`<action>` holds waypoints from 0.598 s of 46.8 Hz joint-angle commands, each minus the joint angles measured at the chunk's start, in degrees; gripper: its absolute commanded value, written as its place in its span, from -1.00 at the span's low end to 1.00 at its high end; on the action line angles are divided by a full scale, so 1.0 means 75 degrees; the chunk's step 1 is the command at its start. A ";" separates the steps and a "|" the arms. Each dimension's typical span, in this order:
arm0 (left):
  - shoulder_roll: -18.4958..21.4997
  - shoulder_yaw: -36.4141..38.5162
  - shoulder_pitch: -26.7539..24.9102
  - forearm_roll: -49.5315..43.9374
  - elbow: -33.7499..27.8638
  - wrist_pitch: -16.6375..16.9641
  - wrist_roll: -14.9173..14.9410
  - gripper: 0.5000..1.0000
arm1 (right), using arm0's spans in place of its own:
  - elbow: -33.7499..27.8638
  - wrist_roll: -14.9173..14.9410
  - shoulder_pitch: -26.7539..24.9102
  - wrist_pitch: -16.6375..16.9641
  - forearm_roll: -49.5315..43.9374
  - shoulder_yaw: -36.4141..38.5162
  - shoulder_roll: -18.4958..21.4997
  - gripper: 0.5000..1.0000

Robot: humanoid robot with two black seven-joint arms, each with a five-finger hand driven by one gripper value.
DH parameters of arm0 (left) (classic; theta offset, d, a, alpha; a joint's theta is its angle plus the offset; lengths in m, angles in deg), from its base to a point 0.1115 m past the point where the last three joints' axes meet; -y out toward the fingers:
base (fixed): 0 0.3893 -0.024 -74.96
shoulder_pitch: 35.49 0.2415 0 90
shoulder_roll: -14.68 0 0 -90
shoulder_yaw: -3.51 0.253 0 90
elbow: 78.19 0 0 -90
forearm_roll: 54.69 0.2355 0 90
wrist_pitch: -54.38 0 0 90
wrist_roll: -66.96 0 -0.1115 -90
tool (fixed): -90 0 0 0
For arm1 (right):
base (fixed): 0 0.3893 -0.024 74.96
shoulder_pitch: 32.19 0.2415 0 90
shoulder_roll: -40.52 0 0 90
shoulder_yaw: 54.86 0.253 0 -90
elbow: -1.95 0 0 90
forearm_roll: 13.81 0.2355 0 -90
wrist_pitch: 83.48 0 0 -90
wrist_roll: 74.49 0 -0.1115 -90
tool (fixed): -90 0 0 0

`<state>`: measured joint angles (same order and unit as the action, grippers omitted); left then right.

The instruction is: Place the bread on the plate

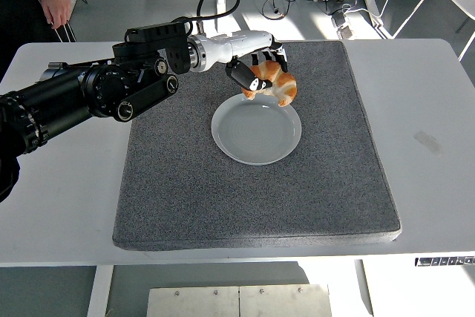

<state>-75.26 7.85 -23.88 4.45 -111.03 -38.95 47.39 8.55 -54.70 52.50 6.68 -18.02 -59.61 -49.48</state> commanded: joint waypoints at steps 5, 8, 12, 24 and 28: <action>-0.0008 0.0323 0.0139 -0.0011 0.0370 0.0023 -0.0109 -1.00 | -0.0001 -0.0003 0.0005 0.0002 -0.0012 0.0000 0.0000 1.00; -0.0008 0.0417 0.0245 -0.0023 0.0417 0.0047 -0.0133 -1.00 | -0.0001 0.0009 0.0005 0.0002 -0.0001 0.0000 0.0000 1.00; -0.0008 0.0417 0.0374 -0.0023 0.0452 0.0070 -0.0144 -1.00 | -0.0001 -0.0003 0.0005 0.0002 -0.0001 0.0000 0.0000 1.00; -0.0008 0.0440 0.0632 0.0000 0.0452 0.0152 -0.0343 -1.00 | -0.0001 -0.0003 0.0005 0.0002 -0.0001 0.0000 0.0000 1.00; -0.0008 0.0440 0.0679 0.0000 0.0476 0.0152 -0.0390 -1.00 | -0.0001 0.0009 -0.0007 0.0002 -0.0001 0.0000 0.0000 1.00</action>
<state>-75.33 11.13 -19.01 4.42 -107.62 -37.81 44.65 8.54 -54.66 52.52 6.70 -18.05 -59.61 -49.48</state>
